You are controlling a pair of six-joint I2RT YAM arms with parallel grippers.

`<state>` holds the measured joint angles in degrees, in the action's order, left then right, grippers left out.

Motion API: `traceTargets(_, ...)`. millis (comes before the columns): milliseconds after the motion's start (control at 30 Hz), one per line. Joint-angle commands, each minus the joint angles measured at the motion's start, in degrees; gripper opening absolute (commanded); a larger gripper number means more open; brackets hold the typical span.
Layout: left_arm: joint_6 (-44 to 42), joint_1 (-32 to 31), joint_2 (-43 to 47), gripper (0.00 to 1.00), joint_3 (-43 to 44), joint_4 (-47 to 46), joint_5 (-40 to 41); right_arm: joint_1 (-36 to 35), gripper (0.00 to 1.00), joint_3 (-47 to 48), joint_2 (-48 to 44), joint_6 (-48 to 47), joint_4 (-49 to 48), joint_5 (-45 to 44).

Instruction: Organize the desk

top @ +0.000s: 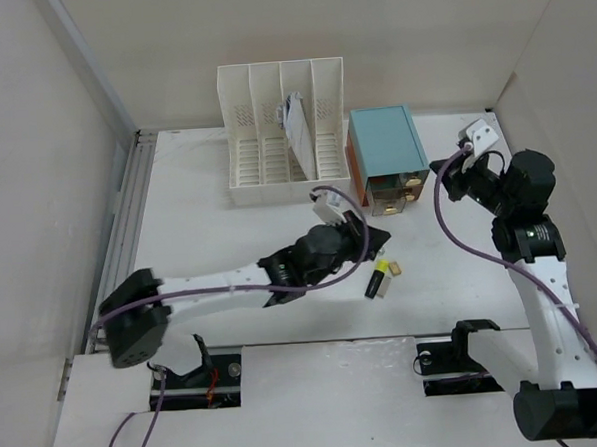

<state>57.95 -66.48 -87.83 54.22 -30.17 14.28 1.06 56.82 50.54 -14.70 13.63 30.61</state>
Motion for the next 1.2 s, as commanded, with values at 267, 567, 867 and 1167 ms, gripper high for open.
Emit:
traceTargets(267, -32.97, -0.93, 44.65, 0.64, -2.63, 40.34, 13.56, -14.13, 0.79, 6.38, 10.53, -33.03, 31.28, 9.75)
traceTargets(567, -38.35, -0.93, 70.4, 0.94, -9.64, 51.88, 36.43, -35.68, 0.75, 12.34, 30.29, -24.6, 26.1, -8.88)
traceTargets(867, -38.62, -0.41, 84.93, 0.95, -13.52, 46.97, 32.12, -36.39, 0.74, 24.47, 49.81, -18.71, 25.48, -18.21)
traceTargets(1167, -38.09, 4.08, 75.7, 0.95, -13.43, 48.37, 27.2, -36.92, 0.74, 24.48, 55.62, -16.15, 25.48, -22.52)
